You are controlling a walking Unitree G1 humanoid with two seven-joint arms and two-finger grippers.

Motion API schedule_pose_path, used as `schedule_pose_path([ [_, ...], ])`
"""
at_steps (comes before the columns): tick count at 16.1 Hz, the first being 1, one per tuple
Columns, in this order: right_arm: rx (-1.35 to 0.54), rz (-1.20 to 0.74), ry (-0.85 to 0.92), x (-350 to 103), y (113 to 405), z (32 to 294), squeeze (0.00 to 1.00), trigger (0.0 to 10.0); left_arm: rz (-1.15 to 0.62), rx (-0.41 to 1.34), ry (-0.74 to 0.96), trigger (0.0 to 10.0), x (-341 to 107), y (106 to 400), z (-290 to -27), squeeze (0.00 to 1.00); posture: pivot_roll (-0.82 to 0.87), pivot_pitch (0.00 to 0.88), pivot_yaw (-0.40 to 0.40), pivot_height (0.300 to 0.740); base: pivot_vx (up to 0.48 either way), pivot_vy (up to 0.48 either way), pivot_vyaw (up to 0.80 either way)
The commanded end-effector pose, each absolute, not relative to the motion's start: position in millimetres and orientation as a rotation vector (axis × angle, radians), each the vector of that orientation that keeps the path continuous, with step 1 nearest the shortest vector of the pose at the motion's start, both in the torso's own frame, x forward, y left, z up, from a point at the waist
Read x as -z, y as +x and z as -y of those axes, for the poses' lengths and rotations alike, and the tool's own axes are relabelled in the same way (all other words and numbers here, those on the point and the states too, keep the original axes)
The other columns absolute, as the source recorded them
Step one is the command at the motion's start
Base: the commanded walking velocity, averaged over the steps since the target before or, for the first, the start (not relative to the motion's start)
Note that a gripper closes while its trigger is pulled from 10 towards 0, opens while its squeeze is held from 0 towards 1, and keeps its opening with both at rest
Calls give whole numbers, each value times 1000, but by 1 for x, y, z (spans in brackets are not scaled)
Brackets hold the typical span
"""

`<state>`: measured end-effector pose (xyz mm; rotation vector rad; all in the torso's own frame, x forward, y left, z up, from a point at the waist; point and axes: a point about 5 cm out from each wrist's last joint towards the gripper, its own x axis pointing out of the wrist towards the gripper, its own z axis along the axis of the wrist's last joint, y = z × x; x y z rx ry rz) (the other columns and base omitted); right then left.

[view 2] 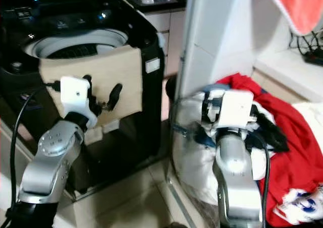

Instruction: Clothes washing

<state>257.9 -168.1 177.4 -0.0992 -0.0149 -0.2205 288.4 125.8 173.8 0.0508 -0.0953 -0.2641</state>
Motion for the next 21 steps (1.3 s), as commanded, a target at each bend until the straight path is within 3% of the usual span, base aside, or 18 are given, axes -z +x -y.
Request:
schedule_pose_path([
  [1, 228, 15, -82, -181, 257, 170, 0, 10000, 107, 324, 29, 10000, -179, 290, -120, 0, -111, 0, 11, 740, 0, 0, -788],
  [6, 147, 4, -63, -183, 260, 164, 0, 10000, 139, 331, 28, 10000, -183, 295, -119, 0, -117, 0, 16, 740, 0, 0, -790],
  [13, 149, -40, -31, -174, 256, 164, 0, 10000, 121, 333, 45, 10000, -179, 297, -121, 0, -115, 0, 20, 740, 0, 422, -793],
  [15, 137, -37, -39, -175, 257, 164, 0, 10000, 107, 328, 66, 10000, -178, 298, -120, 0, -119, 0, 23, 740, 0, 341, 0],
  [18, 107, -37, -42, -175, 258, 161, 0, 10000, 93, 316, 95, 10000, -175, 298, -120, 0, -119, 0, 22, 740, 0, -435, 0],
  [21, 67, -32, -91, -174, 260, 157, 0, 10000, 74, 291, 37, 10000, -172, 294, -125, 0, -113, 0, 15, 740, 0, 0, 0],
])
